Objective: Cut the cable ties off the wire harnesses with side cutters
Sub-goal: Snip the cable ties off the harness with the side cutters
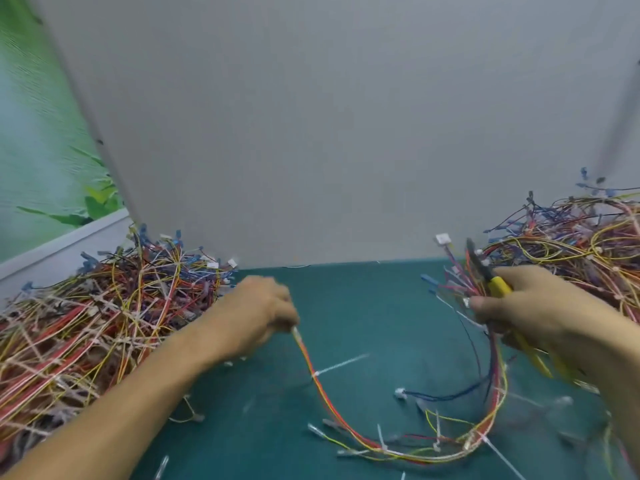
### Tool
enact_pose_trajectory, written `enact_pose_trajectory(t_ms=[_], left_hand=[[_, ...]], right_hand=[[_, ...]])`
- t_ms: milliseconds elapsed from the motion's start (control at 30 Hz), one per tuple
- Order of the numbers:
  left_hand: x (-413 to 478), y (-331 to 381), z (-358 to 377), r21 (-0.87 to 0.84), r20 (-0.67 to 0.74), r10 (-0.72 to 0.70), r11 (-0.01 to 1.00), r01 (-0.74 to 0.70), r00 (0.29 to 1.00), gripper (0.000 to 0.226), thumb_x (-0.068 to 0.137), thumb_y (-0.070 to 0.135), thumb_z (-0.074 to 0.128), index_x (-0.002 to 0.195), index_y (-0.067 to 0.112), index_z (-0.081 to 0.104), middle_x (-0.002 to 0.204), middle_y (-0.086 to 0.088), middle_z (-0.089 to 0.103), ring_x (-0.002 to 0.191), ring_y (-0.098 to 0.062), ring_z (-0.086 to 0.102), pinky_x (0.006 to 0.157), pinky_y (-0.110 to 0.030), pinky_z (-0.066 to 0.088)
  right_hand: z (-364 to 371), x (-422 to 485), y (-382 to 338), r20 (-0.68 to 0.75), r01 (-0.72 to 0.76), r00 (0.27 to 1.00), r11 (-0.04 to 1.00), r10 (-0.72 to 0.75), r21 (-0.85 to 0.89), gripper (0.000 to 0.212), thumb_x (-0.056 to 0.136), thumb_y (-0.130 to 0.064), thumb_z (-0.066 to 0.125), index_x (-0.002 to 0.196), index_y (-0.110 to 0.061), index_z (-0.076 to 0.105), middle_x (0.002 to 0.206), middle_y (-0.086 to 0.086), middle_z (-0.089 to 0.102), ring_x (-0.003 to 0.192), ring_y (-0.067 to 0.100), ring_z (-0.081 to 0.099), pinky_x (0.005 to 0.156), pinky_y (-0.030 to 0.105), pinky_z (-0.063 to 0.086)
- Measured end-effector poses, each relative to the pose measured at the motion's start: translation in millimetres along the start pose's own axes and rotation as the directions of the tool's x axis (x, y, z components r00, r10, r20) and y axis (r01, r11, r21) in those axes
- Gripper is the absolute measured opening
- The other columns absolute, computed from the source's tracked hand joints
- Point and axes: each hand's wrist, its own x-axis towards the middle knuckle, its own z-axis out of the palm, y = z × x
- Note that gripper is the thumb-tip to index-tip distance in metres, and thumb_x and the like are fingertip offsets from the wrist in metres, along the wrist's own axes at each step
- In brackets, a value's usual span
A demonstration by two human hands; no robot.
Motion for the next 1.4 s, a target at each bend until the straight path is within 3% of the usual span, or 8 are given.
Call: enact_pose_trajectory(t_ms=[100, 200, 367, 633, 833, 1000, 1233, 1400], left_hand=[[19, 14, -29, -0.08, -0.451, 0.067, 0.99, -0.115, 0.89, 0.012, 0.081, 0.023, 0.068, 0.077, 0.017, 0.077, 0.084, -0.001, 0.069, 0.077, -0.027, 0.063, 0.071, -0.038, 0.047], [42, 33, -25, -0.12, -0.549, 0.005, 0.989, -0.085, 0.836, 0.009, 0.079, 0.025, 0.07, 0.076, 0.023, 0.078, 0.101, -0.003, 0.069, 0.097, -0.031, 0.062, 0.084, -0.041, 0.042], [45, 38, 49, -0.281, -0.168, -0.207, 0.947, 0.155, 0.964, 0.021, 0.079, 0.017, 0.074, 0.098, 0.025, 0.077, 0.138, -0.006, 0.053, 0.134, -0.033, 0.039, 0.109, -0.047, 0.029], [16, 31, 83, -0.306, 0.083, -0.535, 0.789, 0.533, 0.841, 0.075, 0.08, -0.002, 0.052, 0.148, 0.018, 0.031, 0.155, -0.006, 0.026, 0.144, -0.022, 0.018, 0.118, -0.029, 0.013], [-2, 35, 58, -0.166, 0.109, -0.833, 0.523, 0.836, 0.543, 0.025, 0.095, 0.029, 0.046, 0.106, 0.01, 0.056, 0.113, -0.015, 0.06, 0.106, -0.034, 0.056, 0.085, -0.039, 0.046], [-8, 48, 52, -0.093, 0.408, -0.8, 0.443, 0.891, 0.441, 0.054, 0.078, 0.066, 0.056, 0.065, 0.014, 0.052, 0.086, -0.009, 0.07, 0.087, -0.028, 0.066, 0.073, -0.031, 0.051], [-2, 58, 65, -0.317, 0.304, -0.781, 0.456, 0.831, 0.545, 0.032, 0.07, 0.033, 0.077, 0.093, 0.024, 0.058, 0.087, 0.002, 0.069, 0.093, -0.022, 0.064, 0.083, -0.035, 0.052], [-2, 46, 78, -0.586, 0.063, -0.882, 0.346, 0.733, 0.467, 0.038, 0.078, 0.024, 0.075, 0.103, 0.023, 0.047, 0.067, 0.008, 0.067, 0.084, -0.024, 0.064, 0.079, -0.039, 0.049]], right_hand=[[-11, -7, -18, -0.024, 0.047, 0.999, 0.983, -0.044, 0.177, 0.01, 0.087, -0.005, 0.067, 0.081, 0.003, 0.063, 0.06, 0.012, 0.065, 0.049, 0.019, 0.052, 0.039, 0.024, 0.043], [-7, -3, -23, -0.071, 0.075, 0.996, 0.975, -0.061, 0.209, 0.01, 0.084, -0.006, 0.071, 0.078, 0.0, 0.065, 0.057, 0.011, 0.066, 0.05, 0.02, 0.057, 0.045, 0.029, 0.048], [44, 14, 1, 0.015, -0.043, 0.999, 0.999, 0.043, 0.017, 0.014, 0.077, -0.003, 0.076, 0.07, -0.004, 0.064, 0.054, 0.01, 0.065, 0.043, 0.02, 0.057, 0.048, 0.029, 0.05], [72, 24, 25, 0.034, -0.079, 0.996, 0.979, 0.087, -0.186, 0.04, 0.073, -0.042, 0.081, 0.076, -0.007, 0.062, 0.065, 0.007, 0.063, 0.057, 0.022, 0.055, 0.059, 0.03, 0.045], [42, 21, 23, -0.076, 0.014, 0.997, 0.988, -0.026, -0.153, 0.027, 0.08, -0.031, 0.076, 0.07, -0.012, 0.06, 0.056, 0.002, 0.059, 0.054, 0.018, 0.052, 0.057, 0.029, 0.043], [56, 13, 34, 0.129, -0.061, 0.988, 0.981, 0.086, -0.182, 0.02, 0.081, -0.025, 0.074, 0.076, -0.009, 0.065, 0.065, 0.009, 0.07, 0.054, 0.018, 0.058, 0.057, 0.033, 0.052], [62, 20, 42, 0.089, -0.104, 0.984, 0.912, 0.151, -0.397, 0.03, 0.065, -0.037, 0.084, 0.075, -0.015, 0.065, 0.064, -0.001, 0.07, 0.063, 0.013, 0.066, 0.066, 0.029, 0.053], [64, 17, 52, -0.092, -0.134, 0.991, 0.765, 0.098, -0.63, 0.035, 0.069, -0.045, 0.07, 0.092, -0.022, 0.058, 0.101, 0.003, 0.062, 0.096, 0.028, 0.059, 0.07, 0.031, 0.041]])
